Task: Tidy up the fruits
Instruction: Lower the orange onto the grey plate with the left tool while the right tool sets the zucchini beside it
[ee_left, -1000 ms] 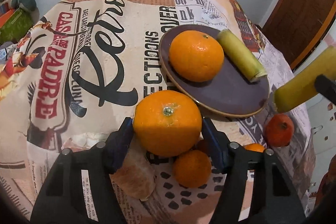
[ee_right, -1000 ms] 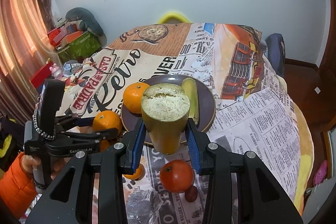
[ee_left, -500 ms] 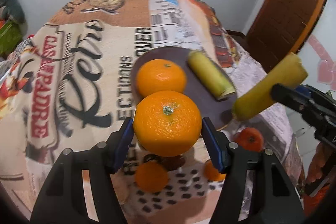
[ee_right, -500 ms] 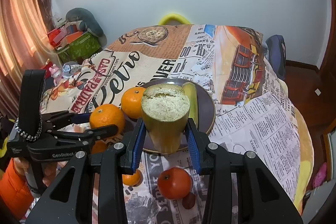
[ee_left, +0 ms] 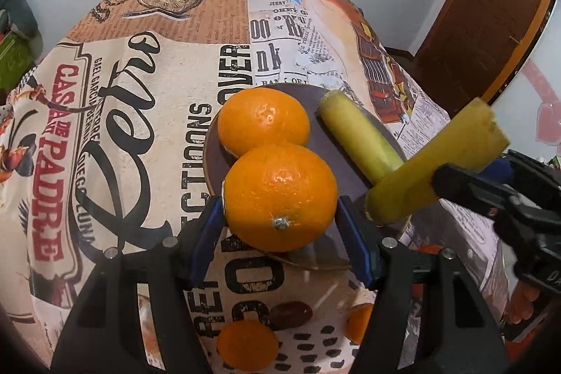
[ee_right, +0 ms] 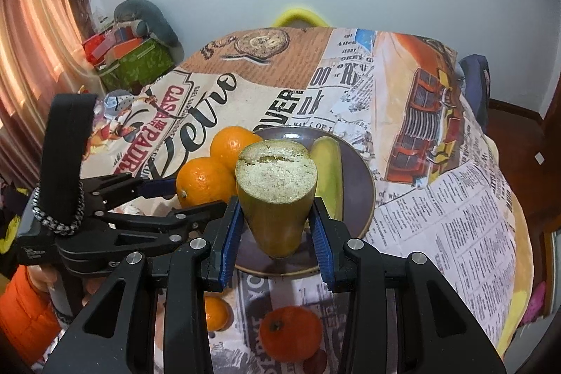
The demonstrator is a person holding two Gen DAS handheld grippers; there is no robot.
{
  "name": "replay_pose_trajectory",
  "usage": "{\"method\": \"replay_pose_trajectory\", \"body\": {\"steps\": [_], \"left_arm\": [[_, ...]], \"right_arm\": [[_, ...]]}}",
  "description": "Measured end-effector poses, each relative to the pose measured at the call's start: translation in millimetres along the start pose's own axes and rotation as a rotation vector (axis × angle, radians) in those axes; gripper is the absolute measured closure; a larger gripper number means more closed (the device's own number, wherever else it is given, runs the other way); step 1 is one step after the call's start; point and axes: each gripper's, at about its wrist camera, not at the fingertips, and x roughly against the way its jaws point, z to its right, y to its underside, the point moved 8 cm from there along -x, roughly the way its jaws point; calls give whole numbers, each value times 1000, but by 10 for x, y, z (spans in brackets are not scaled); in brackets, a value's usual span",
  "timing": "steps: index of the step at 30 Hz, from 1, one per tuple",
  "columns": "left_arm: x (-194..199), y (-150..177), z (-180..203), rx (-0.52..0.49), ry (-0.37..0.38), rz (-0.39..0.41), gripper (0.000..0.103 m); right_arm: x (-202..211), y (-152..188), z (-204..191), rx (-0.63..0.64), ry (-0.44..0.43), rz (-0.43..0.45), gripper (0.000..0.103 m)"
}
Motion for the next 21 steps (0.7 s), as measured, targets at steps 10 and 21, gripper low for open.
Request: {"method": "replay_pose_trajectory", "body": {"steps": [10, 21], "left_arm": [[-100, -38, -14, -1, -5, -12, 38], [-90, -29, 12, -19, -17, -9, 38]], "right_arm": [[-238, -85, 20, 3, -15, -34, 68], [-347, -149, 44, -18, -10, -32, 68]]}}
